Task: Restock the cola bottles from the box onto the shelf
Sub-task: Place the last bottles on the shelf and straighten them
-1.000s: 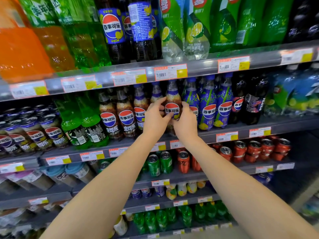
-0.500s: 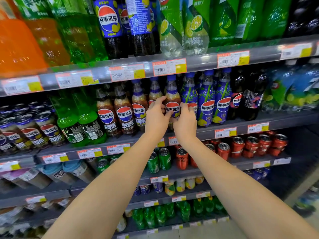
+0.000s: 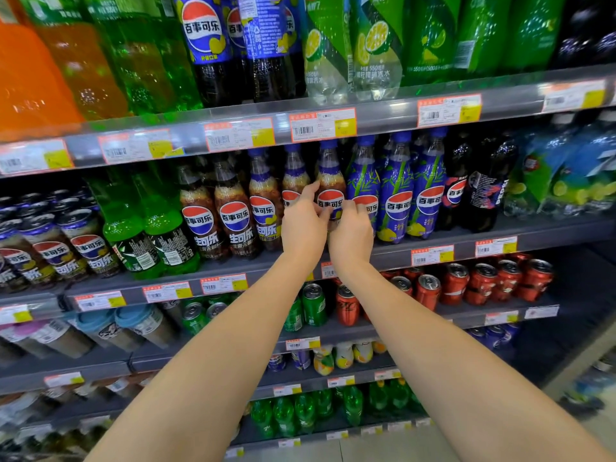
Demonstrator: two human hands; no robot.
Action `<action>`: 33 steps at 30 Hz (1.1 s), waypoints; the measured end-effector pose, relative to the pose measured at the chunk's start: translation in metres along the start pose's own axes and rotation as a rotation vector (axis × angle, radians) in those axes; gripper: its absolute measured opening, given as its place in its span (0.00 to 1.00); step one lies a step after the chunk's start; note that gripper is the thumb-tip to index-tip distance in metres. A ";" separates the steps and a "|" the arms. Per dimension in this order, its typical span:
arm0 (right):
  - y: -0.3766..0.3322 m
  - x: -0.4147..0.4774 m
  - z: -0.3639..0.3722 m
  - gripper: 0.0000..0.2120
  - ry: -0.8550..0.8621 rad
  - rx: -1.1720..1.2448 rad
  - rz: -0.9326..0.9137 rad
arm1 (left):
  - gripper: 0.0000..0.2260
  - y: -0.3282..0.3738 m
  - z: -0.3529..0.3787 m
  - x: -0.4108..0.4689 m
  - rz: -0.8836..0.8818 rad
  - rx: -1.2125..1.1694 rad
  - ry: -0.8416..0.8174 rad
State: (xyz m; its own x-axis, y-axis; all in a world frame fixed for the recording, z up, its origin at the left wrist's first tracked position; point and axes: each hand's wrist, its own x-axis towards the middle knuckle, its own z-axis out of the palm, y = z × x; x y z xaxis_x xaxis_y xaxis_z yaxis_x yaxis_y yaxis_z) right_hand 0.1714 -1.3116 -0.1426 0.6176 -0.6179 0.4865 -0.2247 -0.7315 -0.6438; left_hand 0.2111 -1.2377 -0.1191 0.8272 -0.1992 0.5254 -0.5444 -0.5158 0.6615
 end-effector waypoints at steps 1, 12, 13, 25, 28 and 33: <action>0.000 0.000 0.000 0.18 0.003 -0.006 -0.003 | 0.27 0.000 -0.001 -0.001 -0.005 0.018 -0.005; 0.005 -0.002 0.003 0.23 -0.020 -0.009 -0.035 | 0.24 -0.007 -0.010 0.009 -0.002 0.005 -0.051; 0.006 -0.002 0.003 0.25 -0.020 -0.002 -0.042 | 0.24 -0.007 -0.012 0.009 -0.002 0.018 -0.059; 0.023 -0.017 0.009 0.18 -0.172 -0.153 -0.066 | 0.43 -0.001 -0.013 0.018 0.021 0.204 -0.187; 0.022 -0.016 0.011 0.15 -0.181 -0.192 -0.110 | 0.44 -0.004 -0.009 0.027 -0.015 0.199 -0.255; 0.023 -0.009 0.012 0.13 -0.201 -0.209 -0.110 | 0.34 -0.001 -0.011 0.037 -0.092 0.172 -0.227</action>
State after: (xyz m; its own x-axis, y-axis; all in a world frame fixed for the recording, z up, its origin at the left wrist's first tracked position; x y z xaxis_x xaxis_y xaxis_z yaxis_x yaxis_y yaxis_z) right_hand 0.1696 -1.3194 -0.1692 0.7787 -0.4775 0.4070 -0.2854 -0.8473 -0.4480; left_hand 0.2411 -1.2350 -0.0944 0.8927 -0.3161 0.3212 -0.4498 -0.6705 0.5901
